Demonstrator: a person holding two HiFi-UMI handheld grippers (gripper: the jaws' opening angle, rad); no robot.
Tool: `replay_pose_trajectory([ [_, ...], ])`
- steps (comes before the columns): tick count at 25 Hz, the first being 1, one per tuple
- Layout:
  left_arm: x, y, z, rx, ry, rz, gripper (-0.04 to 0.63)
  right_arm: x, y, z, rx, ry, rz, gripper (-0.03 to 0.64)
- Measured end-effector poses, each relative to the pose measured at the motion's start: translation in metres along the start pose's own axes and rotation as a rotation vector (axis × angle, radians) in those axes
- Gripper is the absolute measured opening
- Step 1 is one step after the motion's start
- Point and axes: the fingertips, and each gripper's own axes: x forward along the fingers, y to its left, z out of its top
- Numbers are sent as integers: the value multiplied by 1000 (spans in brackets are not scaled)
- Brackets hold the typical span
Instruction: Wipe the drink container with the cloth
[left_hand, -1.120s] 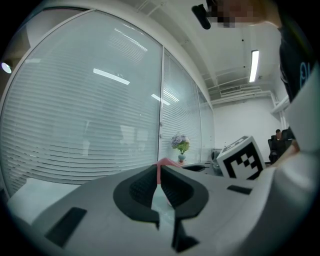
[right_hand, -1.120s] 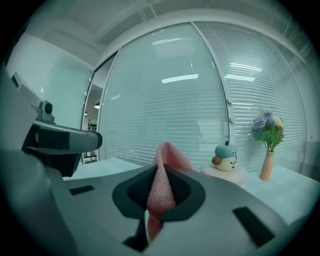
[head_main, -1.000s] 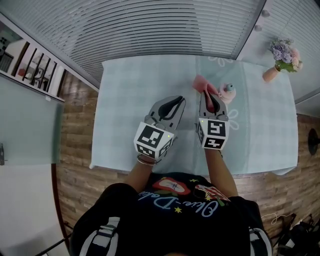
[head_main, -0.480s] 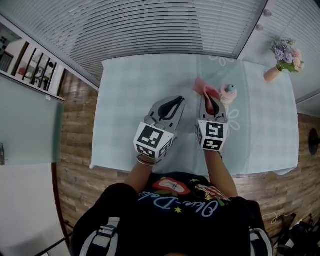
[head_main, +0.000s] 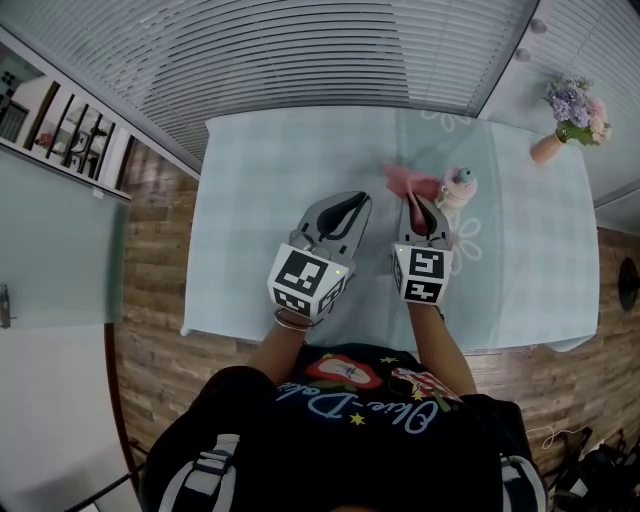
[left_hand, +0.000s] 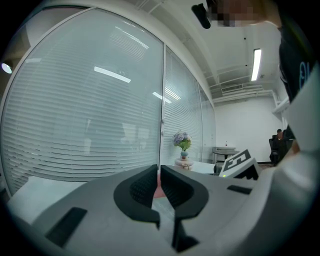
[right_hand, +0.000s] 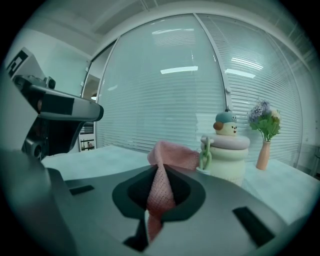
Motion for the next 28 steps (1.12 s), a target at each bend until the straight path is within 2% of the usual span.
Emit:
replay_pose_trajectory([
  [12,-2,-1,-1,5,5,-1,6,0,-5,-28,7,58,-22,12],
  [28,-9,-5,0,5,-4,4,6,-3,3,-62,-8,139,-5,12],
])
